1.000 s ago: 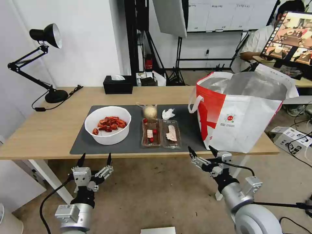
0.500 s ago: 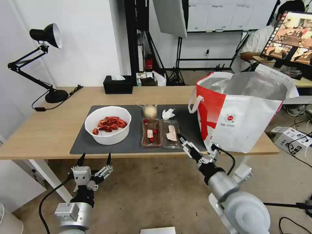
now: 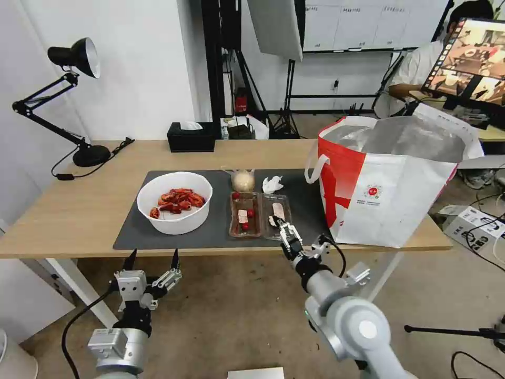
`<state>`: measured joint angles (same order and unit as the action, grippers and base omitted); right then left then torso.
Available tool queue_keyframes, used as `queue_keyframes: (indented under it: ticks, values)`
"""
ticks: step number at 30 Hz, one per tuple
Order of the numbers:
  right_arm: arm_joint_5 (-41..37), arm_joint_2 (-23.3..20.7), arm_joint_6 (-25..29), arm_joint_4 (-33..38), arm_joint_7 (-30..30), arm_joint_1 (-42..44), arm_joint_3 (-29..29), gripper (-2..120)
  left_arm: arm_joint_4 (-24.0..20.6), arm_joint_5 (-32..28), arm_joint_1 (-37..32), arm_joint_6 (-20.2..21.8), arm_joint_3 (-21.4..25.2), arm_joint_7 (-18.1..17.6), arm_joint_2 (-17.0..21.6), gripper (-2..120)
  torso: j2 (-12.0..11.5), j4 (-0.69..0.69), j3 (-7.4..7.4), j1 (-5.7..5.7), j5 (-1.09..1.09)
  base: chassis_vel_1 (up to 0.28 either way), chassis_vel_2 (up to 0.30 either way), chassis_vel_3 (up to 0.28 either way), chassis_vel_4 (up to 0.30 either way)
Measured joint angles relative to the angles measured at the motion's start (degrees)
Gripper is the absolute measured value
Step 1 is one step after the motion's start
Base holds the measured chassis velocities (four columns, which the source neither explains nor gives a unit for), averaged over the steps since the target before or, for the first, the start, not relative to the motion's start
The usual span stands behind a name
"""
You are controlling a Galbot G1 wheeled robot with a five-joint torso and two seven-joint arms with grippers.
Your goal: Pick up the trash from the table and place it into the takeout bag.
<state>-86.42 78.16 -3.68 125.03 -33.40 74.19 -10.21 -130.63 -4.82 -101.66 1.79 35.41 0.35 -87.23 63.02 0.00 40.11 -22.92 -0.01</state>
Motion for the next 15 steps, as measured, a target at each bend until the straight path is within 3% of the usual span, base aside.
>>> queue_keyframes:
  ticks: [15]
  values:
    - [0.6, 2.2, 0.6, -4.4, 0.1, -2.8, 1.2, 100, -0.2, -0.3, 0.6, 1.2, 0.2, -0.6, 0.3, 100, 0.0, 0.00, 0.00, 0.00, 0.01, 0.000, 0.000, 0.000, 0.000]
